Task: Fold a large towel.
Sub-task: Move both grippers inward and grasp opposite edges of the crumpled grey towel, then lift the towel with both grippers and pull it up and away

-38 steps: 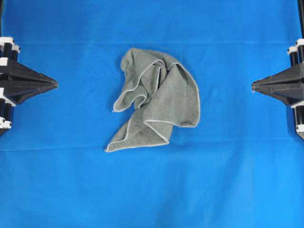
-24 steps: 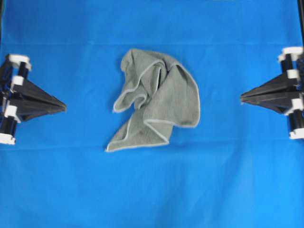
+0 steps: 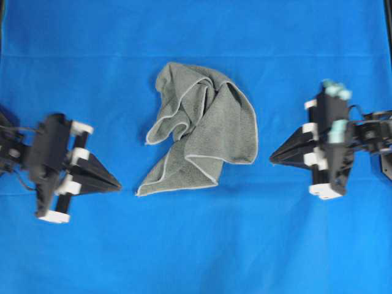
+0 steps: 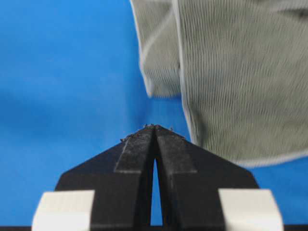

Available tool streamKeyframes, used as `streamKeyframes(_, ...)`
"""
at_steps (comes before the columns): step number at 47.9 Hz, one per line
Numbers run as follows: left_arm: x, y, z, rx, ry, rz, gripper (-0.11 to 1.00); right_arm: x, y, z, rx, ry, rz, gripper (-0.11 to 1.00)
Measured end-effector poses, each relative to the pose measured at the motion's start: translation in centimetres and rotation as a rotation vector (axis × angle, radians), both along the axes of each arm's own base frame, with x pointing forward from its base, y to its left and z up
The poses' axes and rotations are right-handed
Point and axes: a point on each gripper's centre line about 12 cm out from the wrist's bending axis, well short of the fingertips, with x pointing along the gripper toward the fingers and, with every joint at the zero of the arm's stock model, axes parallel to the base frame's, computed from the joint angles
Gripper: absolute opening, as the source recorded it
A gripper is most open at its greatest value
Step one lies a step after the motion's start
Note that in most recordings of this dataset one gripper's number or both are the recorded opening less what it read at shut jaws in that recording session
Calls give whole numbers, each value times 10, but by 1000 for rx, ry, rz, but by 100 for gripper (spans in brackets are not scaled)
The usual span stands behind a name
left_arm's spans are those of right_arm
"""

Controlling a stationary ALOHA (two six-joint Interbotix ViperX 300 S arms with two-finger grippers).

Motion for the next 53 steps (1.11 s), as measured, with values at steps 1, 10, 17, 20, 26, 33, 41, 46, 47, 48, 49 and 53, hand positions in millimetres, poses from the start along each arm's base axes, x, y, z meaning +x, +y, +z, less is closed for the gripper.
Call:
streamKeyframes(1,4,-2,-5,5,19,-5,14,2,0,-3,0,12,-1,2)
streamKeyframes(10,33,-13,-46,47,180,-12,64,17,2,-34,5,125,-17,45)
streamKeyframes(17,48,-19,-72,80,290,-18,70,26,3,-54,2,168,-19,63)
streamKeyframes(20,54,-20,-82,98,321,-25,70,30,3,-59,1,170,-18,61)
streamKeyframes(26,59,-20,-100,121,367,-29,70,40,-5,-71,4,167,-47,61)
streamKeyframes(33,61,-9,-105,116,382,5,70,48,-25,-86,0,174,-103,61)
streamKeyframes(41,60,7,-108,113,391,46,70,51,-44,-105,-9,204,-146,61)
streamKeyframes(46,61,16,-110,111,403,71,64,53,-47,-110,-11,210,-152,60)
streamKeyframes(47,60,17,-111,111,409,73,61,54,-47,-111,-13,212,-149,59)
streamKeyframes(48,61,18,-111,111,411,76,57,54,-47,-112,-13,215,-149,59)
streamKeyframes(49,61,20,-112,111,415,81,52,54,-47,-112,-16,213,-147,58)
streamKeyframes(53,60,25,-113,111,439,96,26,55,-47,-112,-14,215,-148,45)
